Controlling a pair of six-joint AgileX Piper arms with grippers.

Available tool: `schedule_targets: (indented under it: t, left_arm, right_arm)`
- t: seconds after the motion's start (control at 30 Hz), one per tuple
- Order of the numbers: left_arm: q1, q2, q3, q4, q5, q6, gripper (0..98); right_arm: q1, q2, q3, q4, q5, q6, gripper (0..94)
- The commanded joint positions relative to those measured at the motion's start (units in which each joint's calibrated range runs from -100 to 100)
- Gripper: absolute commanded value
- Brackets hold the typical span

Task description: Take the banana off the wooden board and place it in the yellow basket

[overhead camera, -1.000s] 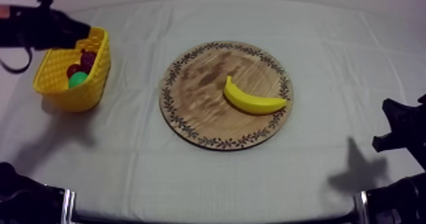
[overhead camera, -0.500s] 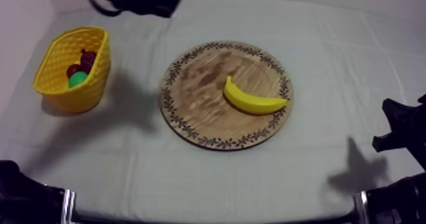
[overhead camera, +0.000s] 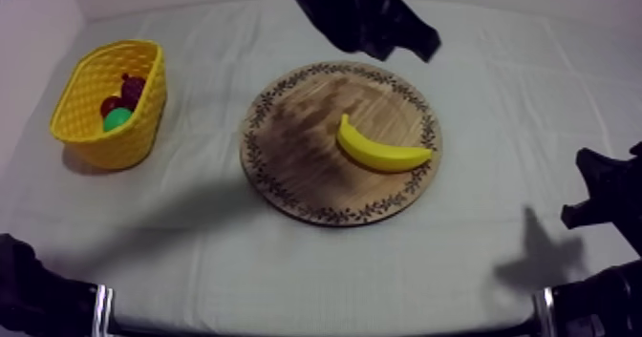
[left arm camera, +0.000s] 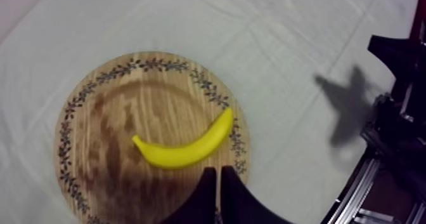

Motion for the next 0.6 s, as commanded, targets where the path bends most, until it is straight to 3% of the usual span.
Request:
schedule_targets:
  t: [0.0,0.17,0.4,0.57]
  left_arm:
    - [0.3,1.7,-1.7,0.30,0.2,-0.1,0.0]
    - [0.5,3.7,-2.7,0.36,0.9,-4.0,0.0]
    - [1.3,5.3,-6.1,0.07,1.9,-19.7,0.0]
    - [1.9,5.9,-8.2,-1.45,5.4,-27.2,0.0]
  right_arm:
    - [0.0,0.0,0.0,0.0,0.0,0.0,0.3]
    - [0.0,0.0,0.0,0.0,0.0,0.0,0.3]
    - [0.0,0.0,0.0,0.0,0.0,0.0,0.3]
    - [0.0,0.0,0.0,0.0,0.0,0.0,0.3]
